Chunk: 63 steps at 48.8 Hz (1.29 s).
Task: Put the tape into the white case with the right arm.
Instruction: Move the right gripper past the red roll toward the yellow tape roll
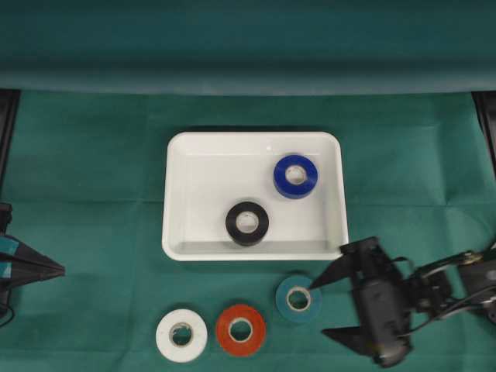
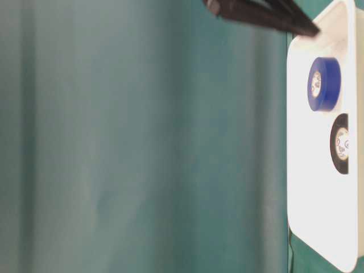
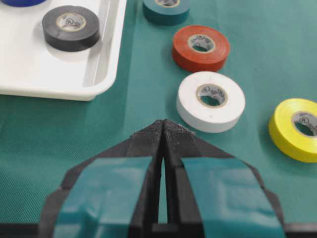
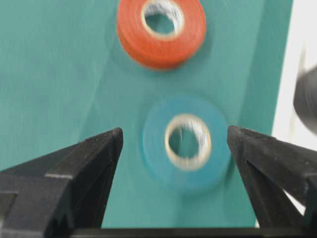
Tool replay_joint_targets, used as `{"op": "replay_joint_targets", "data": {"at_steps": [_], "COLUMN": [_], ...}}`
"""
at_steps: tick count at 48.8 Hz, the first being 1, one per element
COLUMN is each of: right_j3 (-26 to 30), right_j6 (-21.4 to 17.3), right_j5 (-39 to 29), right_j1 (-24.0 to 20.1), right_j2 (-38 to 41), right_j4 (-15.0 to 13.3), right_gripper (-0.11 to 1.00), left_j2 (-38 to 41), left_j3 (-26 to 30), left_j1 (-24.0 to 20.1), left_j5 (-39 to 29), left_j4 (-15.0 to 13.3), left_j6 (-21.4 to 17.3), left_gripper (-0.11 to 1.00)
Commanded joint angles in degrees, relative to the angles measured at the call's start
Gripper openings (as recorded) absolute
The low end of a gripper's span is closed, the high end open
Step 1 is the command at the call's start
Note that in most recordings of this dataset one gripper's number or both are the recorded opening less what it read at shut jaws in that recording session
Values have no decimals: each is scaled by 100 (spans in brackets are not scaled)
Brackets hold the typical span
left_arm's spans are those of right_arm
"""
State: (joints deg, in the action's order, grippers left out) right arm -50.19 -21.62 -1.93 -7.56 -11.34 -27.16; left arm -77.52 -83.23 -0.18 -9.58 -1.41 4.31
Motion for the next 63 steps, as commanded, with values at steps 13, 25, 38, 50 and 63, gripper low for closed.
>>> {"op": "replay_joint_targets", "data": {"at_steps": [13,25,38,50,63], "right_j3": [1459,2355,3331,4043,4623], "right_j6": [18,18,18,9,-105], "right_j5": [26,18,9,-53,-439], "right_j1": [-308,-369,-439,-554,-606], "right_j2": [1204,1942,2602,3094,3507], "right_j4": [-9,-18,-18,-18,0], "right_gripper": [57,57,57,57,57], "left_j2": [44,44,44,44,44], "left_j3": [44,35,26,26,26], "left_j1": [0,0,-9,-9,0], "left_j5": [88,97,97,97,97], "left_j4": [-9,-18,-9,-9,-9], "left_j6": [0,0,0,0,0], "left_gripper": [0,0,0,0,0]}}
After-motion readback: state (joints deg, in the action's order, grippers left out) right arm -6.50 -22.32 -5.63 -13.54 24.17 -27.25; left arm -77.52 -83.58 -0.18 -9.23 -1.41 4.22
